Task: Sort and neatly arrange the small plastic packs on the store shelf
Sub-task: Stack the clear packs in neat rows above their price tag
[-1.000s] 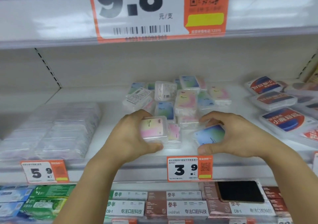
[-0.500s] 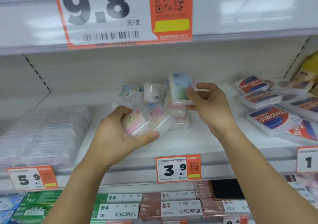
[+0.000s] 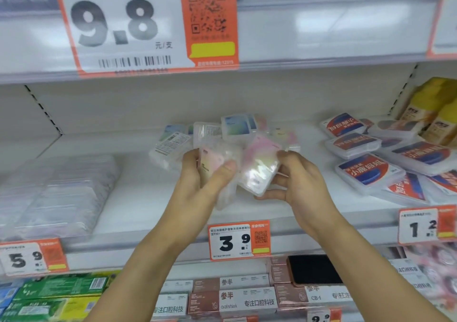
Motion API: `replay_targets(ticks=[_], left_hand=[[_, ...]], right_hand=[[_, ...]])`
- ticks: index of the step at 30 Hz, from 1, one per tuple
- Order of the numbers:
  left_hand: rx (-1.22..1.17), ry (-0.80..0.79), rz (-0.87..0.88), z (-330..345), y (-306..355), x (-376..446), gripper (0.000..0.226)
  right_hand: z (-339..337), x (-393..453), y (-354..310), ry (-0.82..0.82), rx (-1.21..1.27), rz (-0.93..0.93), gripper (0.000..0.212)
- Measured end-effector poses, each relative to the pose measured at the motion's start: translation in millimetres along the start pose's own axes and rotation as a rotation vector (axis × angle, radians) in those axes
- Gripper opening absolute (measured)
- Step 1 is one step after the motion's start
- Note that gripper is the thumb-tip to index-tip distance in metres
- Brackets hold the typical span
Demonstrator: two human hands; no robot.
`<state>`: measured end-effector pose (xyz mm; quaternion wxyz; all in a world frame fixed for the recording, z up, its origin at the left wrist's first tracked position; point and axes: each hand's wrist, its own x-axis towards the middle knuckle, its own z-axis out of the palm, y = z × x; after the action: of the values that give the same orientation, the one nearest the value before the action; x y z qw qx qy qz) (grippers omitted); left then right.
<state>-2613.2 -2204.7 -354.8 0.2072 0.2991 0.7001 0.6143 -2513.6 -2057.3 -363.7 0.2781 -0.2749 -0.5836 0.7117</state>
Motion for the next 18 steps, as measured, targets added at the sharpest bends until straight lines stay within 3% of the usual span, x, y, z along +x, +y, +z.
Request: replay_targets(ticks=[2,6,10,14,18], left_hand=[[-0.050,-0.004,-0.027,2.7,-3.1,1.5,0.049],[0.007,0.050,-0.044,16.7,-12.7,-1.9,0.065],[0.038,0.100,-0.015,27.2,-14.4,1.7,0.059],[0.093,0.026,0.004,30.8,-17.2,9.4,0.061],[0.176,-0.126,-0.025,25.3,-17.0,13.2,0.058]], right_hand=[[-12.5,2.4,-1.4,0.003,-0.075,-0.025,0.019],[-31.9,2.5,-3.3,-0.058,-0.219,-0.050,0.025],[-46.2,0.1,-4.7,-0.149,-0.320,-0.042,0.028],[-53.7,-0.4,-2.1,-0.141,-0.463,-0.047,0.032],[-66.7,0.0,-9.8,-0.207,-0.637,-0.117,0.060]])
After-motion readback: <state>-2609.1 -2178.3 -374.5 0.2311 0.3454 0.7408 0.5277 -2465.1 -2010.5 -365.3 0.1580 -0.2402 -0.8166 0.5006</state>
